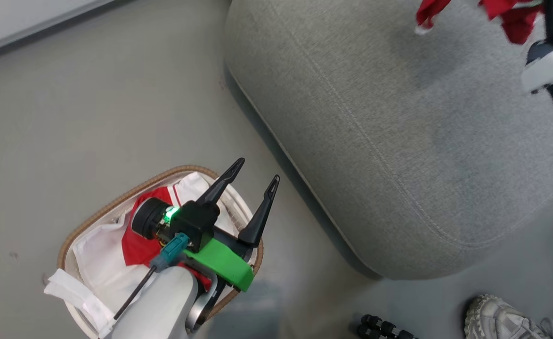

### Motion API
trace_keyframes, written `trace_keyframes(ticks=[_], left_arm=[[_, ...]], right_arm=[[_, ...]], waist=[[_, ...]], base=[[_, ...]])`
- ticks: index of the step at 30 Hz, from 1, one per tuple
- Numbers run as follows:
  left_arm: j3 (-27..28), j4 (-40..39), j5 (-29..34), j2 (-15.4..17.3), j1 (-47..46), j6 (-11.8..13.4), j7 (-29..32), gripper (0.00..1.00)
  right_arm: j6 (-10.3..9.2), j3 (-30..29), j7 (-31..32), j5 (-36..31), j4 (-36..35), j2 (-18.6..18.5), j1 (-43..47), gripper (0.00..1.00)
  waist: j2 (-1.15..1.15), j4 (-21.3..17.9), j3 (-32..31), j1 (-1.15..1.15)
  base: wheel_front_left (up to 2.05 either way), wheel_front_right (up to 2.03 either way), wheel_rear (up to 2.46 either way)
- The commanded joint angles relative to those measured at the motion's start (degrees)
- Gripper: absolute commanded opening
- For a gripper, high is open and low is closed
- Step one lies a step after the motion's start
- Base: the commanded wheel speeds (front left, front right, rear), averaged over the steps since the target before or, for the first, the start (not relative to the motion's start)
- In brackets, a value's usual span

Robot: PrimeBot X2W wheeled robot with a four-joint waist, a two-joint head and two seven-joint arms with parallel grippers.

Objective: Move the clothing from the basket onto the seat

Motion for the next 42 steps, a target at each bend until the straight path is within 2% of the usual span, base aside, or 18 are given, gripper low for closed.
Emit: trace_keyframes(ticks=[1, 9, 20, 21, 22, 32, 42], left_arm=[[-0.17, -0.27, 0.54, 0.71, -1.71, 0.02, 0.01, 1.00], [-0.09, -1.06, 1.82, 1.19, -4.99, 0.02, 0.01, 1.00], [1.74, -0.40, 2.72, 1.12, -3.98, 0.02, 0.01, 1.00], [1.98, -0.36, 2.74, 1.05, -3.82, 0.02, 0.01, 1.00], [2.29, -0.31, 2.74, 0.92, -3.63, 0.02, 0.01, 1.00], [6.65, 0.80, 3.46, -1.18, -0.53, 0.02, 0.01, 1.00], [15.30, 0.68, 5.91, -3.98, 5.93, 0.02, 0.02, 1.00]], right_arm=[[-0.07, -0.74, -0.09, -0.38, 0.92, -0.50, -1.85, 0.00], [-0.07, -8.04, -0.10, 0.43, 10.63, -0.87, -6.73, 0.00], [-0.07, -14.25, -0.09, 0.17, 20.72, 3.82, -1.01, 0.00], [-0.07, -14.67, -0.09, 0.26, 20.93, 4.27, -0.46, 0.18], [-0.07, -15.33, -0.09, 0.15, 20.81, 4.50, 0.26, 1.00], [-0.07, -19.57, -0.05, -1.65, 14.99, 6.16, 10.57, 1.00], [-0.07, -18.49, -0.06, -3.47, 4.90, 8.62, 22.56, 1.00]], waist=[[0.00, 5.52, 6.76, 0.00], [0.00, 9.52, 12.79, 0.00], [0.00, 11.22, 12.95, 0.00], [0.00, 11.18, 12.63, 0.00], [0.00, 11.11, 12.23, 0.00], [0.00, 11.58, 4.72, 0.00], [0.00, 15.39, -4.20, 0.00]], base=[[0.00, 0.00, 0.00], [0.00, 0.00, 0.00], [0.00, 0.00, 0.00], [0.00, 0.00, 0.00], [0.00, 0.00, 0.00], [0.00, 0.00, 0.00], [0.00, 0.00, 0.00]])
